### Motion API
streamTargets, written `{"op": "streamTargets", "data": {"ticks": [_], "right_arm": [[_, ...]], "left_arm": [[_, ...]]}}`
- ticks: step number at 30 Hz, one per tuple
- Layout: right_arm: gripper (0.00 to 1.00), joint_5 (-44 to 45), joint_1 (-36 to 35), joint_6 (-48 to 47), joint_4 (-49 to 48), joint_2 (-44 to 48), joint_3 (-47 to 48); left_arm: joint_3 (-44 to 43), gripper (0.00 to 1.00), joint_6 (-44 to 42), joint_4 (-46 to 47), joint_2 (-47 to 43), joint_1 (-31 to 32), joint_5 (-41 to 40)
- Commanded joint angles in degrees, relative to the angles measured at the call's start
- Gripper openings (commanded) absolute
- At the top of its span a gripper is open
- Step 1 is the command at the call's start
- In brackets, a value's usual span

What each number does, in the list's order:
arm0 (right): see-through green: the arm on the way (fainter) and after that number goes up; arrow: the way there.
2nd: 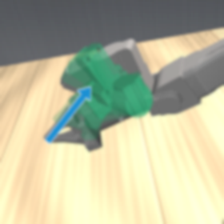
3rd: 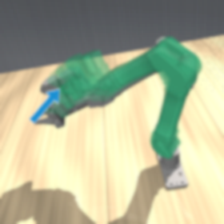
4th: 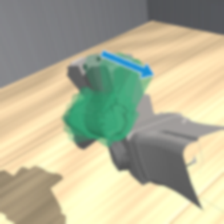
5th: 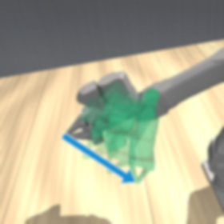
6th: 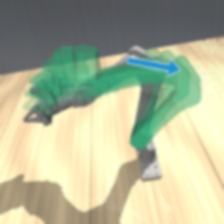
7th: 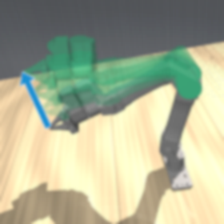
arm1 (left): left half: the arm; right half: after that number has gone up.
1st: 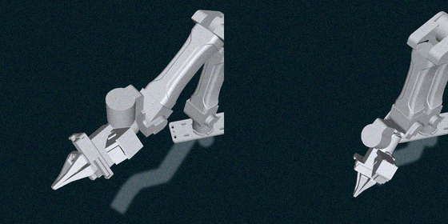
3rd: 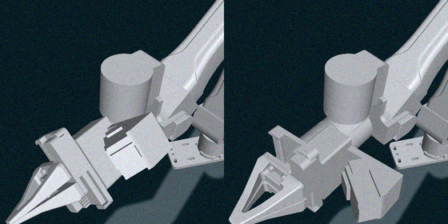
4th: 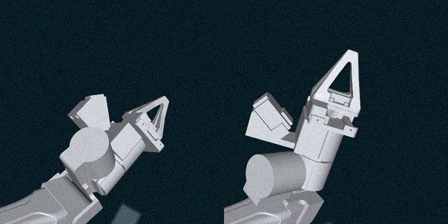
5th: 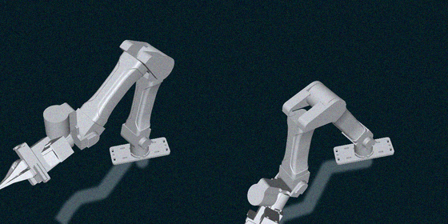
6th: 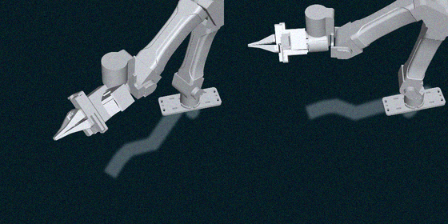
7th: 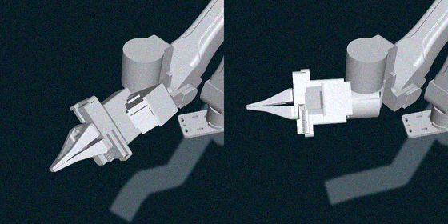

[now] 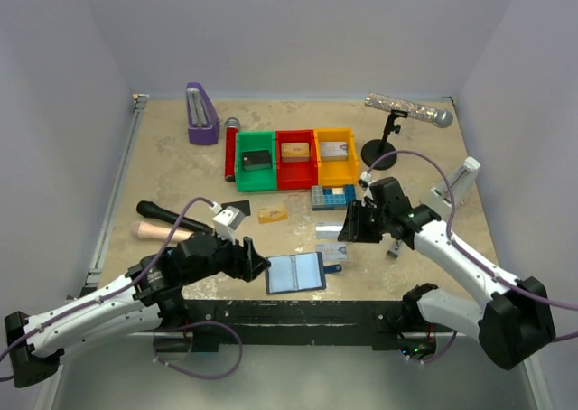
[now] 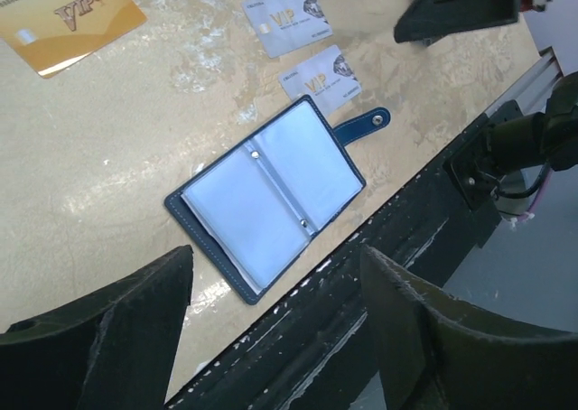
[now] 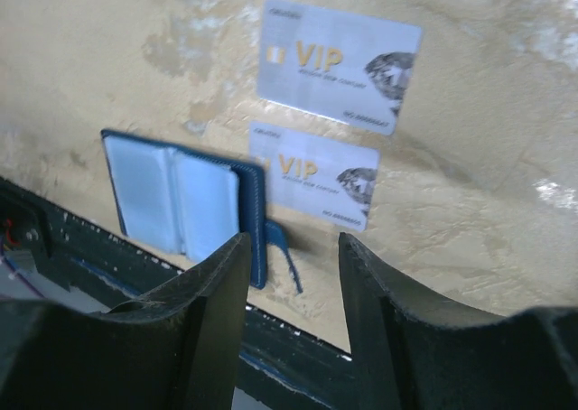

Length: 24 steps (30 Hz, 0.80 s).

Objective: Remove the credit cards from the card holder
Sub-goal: Place the credit card at the center of the board, then remove the credit card from the card holder.

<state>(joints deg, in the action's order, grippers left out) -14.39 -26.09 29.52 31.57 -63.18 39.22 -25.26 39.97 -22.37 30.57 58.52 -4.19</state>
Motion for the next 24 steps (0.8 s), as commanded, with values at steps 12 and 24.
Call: {"op": "streamTargets", "data": {"ticks": [12, 24], "right_arm": [[0.55, 3.14, -12.32, 5.55, -5.29, 5.18, -9.52], [0.43, 4.02, -14.87, 6.43, -6.79, -3.35, -6.09]], "left_arm": [[9.61, 0.95, 10.04, 8.57, -5.26, -0.16, -4.17], [10.58, 0.87, 11.89, 10.51, -2.44, -0.16, -1.18]]}}
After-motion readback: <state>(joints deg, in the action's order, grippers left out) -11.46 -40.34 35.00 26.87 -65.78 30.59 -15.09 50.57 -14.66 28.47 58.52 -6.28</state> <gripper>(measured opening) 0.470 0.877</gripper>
